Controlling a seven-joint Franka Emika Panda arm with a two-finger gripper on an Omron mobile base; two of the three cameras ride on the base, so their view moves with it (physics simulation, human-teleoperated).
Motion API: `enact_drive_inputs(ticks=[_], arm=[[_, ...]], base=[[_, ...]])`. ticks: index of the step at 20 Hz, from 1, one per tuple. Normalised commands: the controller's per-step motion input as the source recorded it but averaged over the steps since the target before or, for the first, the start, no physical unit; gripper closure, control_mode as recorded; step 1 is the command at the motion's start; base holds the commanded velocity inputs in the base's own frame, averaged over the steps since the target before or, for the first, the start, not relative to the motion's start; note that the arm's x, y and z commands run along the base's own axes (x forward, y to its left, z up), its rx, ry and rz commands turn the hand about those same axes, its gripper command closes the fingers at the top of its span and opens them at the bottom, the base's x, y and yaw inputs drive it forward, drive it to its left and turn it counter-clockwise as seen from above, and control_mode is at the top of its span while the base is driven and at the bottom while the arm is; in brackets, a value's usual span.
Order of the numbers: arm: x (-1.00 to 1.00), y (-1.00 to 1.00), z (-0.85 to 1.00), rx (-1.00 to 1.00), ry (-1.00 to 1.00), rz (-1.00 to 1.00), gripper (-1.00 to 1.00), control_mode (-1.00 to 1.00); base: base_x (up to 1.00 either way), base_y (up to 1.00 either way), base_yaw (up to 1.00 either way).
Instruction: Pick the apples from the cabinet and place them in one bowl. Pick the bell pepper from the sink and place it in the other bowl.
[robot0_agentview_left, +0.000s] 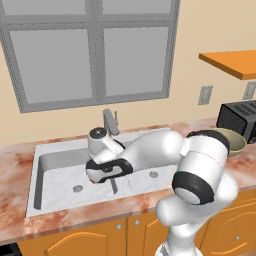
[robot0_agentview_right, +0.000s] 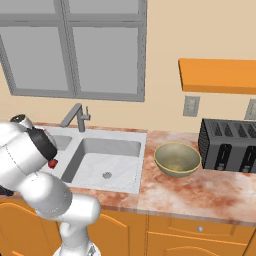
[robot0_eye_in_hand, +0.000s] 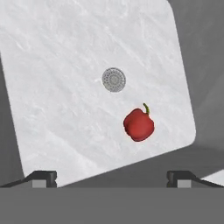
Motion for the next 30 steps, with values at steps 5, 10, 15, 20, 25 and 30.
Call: enact_drive_inputs(ticks=[5,10,15,20,25,30], arm=[[0.28,0.16,-0.16,0.0,0.0,0.02,-1.0,-1.0],[0.27,0.18,-0.15,-0.01,0.02,0.0,-1.0,-1.0],[0.21,0.16,-0.17,-0.09,0.05,0.0,-1.0,-1.0],[0.12,0.09,-0.17,-0.11,0.11,0.0,-1.0,-1.0],[0.16,0.06,-0.22,-0.06,0.07,0.0,-1.0,-1.0],[0.16,0.01,-0.25,-0.06,0.02,0.0,-1.0,-1.0]], base=[[0.0,0.0,0.0],[0.0,0.0,0.0],[0.0,0.0,0.0],[0.0,0.0,0.0],[0.0,0.0,0.0],[0.0,0.0,0.0]])
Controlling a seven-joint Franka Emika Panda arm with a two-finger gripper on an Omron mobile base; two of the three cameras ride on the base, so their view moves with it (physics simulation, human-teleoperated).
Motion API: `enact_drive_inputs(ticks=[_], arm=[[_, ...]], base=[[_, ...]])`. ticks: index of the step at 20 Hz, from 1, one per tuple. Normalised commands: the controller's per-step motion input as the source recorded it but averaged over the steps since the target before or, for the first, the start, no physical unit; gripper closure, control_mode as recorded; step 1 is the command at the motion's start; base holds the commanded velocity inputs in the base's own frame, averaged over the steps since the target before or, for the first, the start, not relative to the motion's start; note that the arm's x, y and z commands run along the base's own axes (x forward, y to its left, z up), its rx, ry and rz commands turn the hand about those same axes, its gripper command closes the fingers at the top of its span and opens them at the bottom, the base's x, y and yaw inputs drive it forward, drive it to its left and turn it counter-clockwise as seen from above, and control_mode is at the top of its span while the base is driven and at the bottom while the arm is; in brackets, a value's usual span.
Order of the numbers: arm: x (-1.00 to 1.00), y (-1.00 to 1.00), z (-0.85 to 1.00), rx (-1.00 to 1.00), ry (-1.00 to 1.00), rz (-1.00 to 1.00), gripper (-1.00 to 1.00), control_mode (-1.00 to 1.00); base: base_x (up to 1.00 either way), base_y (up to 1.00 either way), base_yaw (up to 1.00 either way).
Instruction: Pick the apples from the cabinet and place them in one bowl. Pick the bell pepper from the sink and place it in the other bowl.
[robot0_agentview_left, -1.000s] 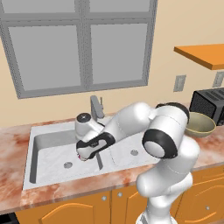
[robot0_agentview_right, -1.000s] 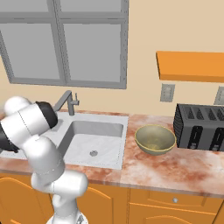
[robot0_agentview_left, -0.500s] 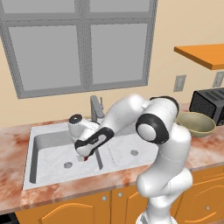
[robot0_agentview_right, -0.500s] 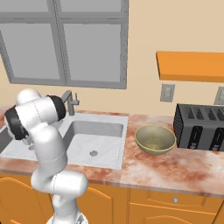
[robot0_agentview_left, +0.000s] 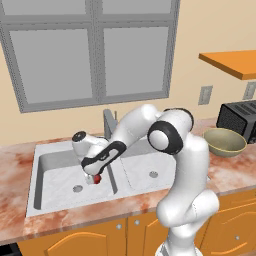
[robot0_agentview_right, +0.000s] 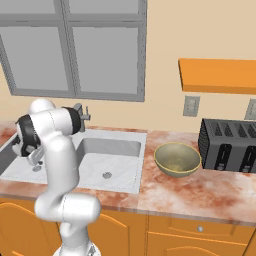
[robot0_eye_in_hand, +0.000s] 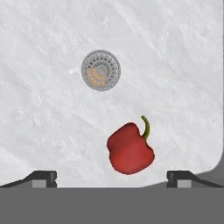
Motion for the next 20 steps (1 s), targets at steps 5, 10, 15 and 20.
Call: enact_drive_inputs(ticks=[5,10,15,20], arm=[[0.15,0.0,-0.24,-0.04,0.0,0.0,-1.0,-1.0],[0.15,0.0,-0.24,-0.01,0.0,0.0,-1.0,-1.0],[0.05,0.0,-0.14,-0.01,0.0,0.0,-1.0,-1.0],[0.0,-0.02,-0.1,-0.03,0.0,0.0,-1.0,-1.0]], base=[[0.0,0.0,0.0],[0.0,0.0,0.0],[0.0,0.0,0.0],[0.0,0.0,0.0]])
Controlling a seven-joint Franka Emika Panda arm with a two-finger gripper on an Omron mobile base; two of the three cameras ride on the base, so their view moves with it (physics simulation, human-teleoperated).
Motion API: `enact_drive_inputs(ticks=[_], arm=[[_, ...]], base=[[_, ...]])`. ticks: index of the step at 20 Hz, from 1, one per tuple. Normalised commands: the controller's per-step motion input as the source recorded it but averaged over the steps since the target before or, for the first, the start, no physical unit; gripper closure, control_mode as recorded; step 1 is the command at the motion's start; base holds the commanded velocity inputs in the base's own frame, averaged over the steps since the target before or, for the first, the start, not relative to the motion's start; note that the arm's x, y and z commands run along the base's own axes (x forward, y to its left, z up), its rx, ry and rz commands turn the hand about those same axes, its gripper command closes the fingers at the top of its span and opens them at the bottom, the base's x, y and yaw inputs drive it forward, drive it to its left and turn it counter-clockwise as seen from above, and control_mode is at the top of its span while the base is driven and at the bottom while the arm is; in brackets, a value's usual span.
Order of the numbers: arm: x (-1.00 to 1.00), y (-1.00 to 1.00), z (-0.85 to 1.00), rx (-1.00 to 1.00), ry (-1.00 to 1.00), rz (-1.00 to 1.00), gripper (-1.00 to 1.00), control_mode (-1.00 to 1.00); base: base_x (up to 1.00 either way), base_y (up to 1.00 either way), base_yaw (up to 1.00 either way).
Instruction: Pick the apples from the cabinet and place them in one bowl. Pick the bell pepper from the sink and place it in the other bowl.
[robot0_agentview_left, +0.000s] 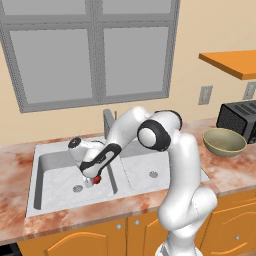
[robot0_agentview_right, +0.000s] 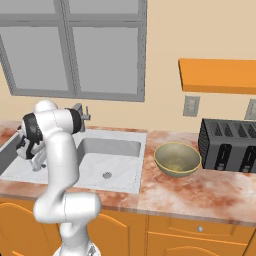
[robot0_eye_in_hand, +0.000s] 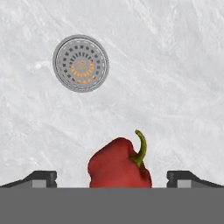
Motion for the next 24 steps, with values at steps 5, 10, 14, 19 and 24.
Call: enact_drive_inputs(ticks=[5,10,14,19,24], arm=[[0.01,-0.06,-0.1,-0.04,0.0,0.0,-1.0,-1.0],[0.1,-0.06,-0.12,-0.04,0.0,0.0,-1.0,-1.0],[0.15,-0.06,-0.14,-0.04,0.0,0.0,-1.0,-1.0],[0.09,-0.02,-0.13,0.0,0.0,0.0,-1.0,-1.0],[0.04,-0.01,-0.15,0.0,0.0,0.0,1.0,-1.0]], base=[[0.0,0.0,0.0],[0.0,0.0,0.0],[0.0,0.0,0.0],[0.0,0.0,0.0],[0.0,0.0,0.0]])
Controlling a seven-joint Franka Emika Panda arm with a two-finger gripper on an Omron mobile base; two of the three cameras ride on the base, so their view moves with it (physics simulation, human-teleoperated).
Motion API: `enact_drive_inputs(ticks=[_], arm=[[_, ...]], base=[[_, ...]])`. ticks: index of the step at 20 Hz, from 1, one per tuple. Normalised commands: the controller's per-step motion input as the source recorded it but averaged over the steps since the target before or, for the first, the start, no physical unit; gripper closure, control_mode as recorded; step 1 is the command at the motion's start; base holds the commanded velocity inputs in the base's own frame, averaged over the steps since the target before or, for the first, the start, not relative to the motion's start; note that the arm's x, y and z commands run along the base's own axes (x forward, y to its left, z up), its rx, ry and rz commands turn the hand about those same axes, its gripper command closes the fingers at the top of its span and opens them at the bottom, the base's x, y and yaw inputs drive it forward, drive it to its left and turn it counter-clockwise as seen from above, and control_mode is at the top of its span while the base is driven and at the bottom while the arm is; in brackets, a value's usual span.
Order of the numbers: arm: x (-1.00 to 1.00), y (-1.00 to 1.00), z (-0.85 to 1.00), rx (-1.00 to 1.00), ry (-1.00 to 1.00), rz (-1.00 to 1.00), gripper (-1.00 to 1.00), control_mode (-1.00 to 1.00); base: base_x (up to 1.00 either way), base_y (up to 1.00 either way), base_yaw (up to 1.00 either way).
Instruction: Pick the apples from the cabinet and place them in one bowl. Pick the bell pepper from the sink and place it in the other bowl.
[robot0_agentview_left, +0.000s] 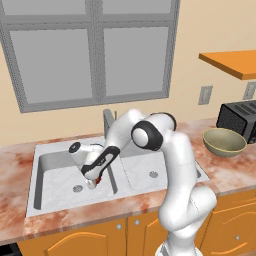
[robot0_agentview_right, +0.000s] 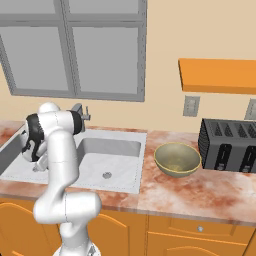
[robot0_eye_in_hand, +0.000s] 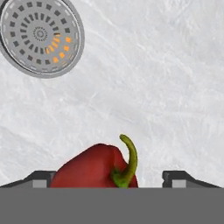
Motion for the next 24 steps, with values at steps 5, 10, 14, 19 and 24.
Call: enact_drive_inputs(ticks=[5,10,14,19,24], arm=[[0.02,0.0,-0.08,0.0,-0.01,0.0,1.0,-1.0],[-0.02,-0.02,-0.01,0.0,-0.03,0.0,1.0,-1.0],[-0.13,-0.06,0.1,0.0,-0.06,0.0,1.0,-1.0],[-0.18,-0.06,0.28,0.0,0.0,0.0,1.0,-1.0],[-0.17,-0.04,0.39,0.0,0.0,-0.01,1.0,-1.0]], base=[[0.0,0.0,0.0],[0.0,0.0,0.0],[0.0,0.0,0.0],[0.0,0.0,0.0],[0.0,0.0,0.0]])
